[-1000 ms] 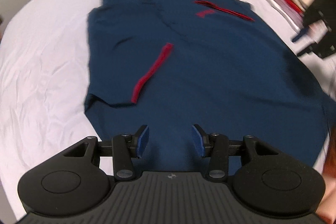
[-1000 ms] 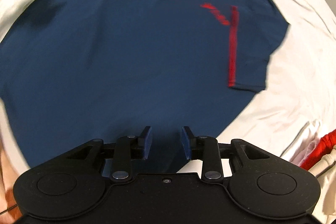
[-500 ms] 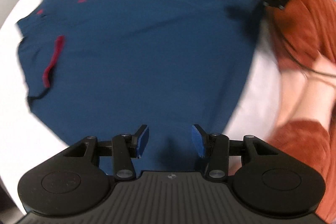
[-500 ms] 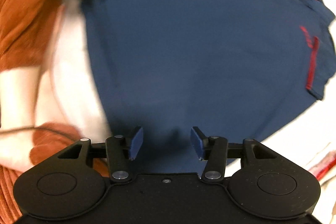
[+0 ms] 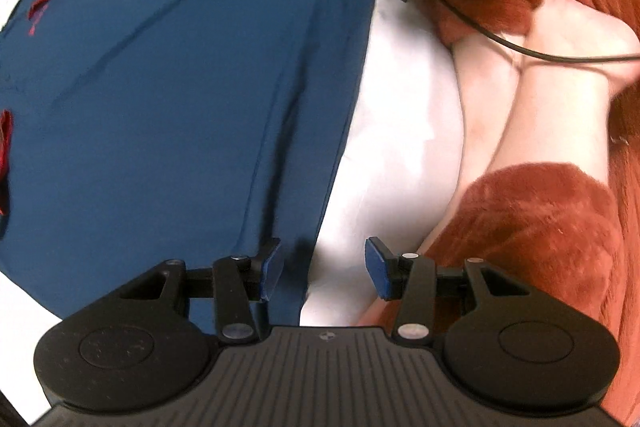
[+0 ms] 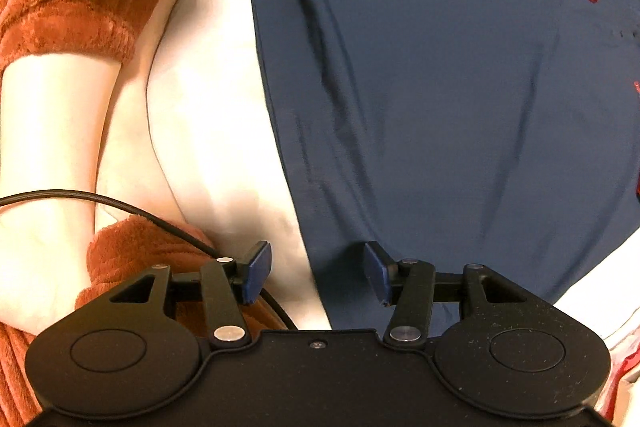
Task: Fold clothes
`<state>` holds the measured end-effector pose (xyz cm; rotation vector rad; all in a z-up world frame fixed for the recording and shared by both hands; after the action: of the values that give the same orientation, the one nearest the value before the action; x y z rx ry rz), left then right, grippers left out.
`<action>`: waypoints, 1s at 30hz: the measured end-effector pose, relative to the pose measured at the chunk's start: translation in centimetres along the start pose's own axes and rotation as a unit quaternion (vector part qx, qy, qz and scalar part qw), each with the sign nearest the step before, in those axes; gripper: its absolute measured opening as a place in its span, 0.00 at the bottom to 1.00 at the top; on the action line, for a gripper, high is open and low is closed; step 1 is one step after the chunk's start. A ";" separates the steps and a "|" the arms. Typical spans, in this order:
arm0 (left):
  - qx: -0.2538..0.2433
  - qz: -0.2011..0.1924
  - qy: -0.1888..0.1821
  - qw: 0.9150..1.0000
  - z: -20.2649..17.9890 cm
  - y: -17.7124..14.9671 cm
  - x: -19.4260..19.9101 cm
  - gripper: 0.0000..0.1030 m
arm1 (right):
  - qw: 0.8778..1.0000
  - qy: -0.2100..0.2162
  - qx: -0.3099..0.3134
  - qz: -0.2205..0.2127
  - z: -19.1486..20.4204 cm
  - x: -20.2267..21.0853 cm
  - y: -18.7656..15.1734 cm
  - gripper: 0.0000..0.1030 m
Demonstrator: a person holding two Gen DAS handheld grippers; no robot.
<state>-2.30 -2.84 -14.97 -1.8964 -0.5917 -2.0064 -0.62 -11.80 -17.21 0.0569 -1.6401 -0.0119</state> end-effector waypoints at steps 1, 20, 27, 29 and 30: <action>0.005 0.008 -0.003 1.000 0.4 0.1 -0.5 0.42 | 1.000 -0.001 -0.001 -0.001 0.0 -0.2 -0.1 0.48; -0.016 0.040 0.018 0.999 2.8 -0.8 -5.1 0.46 | 0.998 -0.029 0.047 0.001 -0.3 -3.0 -1.8 0.55; -0.002 0.018 0.015 1.000 4.2 -1.6 -4.9 0.35 | 0.998 -0.033 0.054 0.005 -0.2 -3.2 -2.4 0.51; 0.003 0.013 0.019 1.000 4.9 -1.7 -4.7 0.24 | 0.998 -0.034 0.056 0.008 -0.3 -3.2 -2.5 0.46; 0.011 0.013 0.019 1.000 5.3 -1.8 -4.7 0.22 | 0.998 -0.035 0.055 0.010 -0.3 -3.1 -2.6 0.41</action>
<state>1.73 1.08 -19.57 -1.8405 -0.5740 -2.0071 0.02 -14.25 -20.40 0.1257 -1.7112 0.0935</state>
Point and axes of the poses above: each gripper's, at about its wrist camera, not at the fingertips, and x roughly against the way its jaws point, z to its left, y to its top, the point moved 6 cm from there along -x, roughly the way its jaws point, and after that the axes turned 12 degrees about x, right-handed, at the moved point
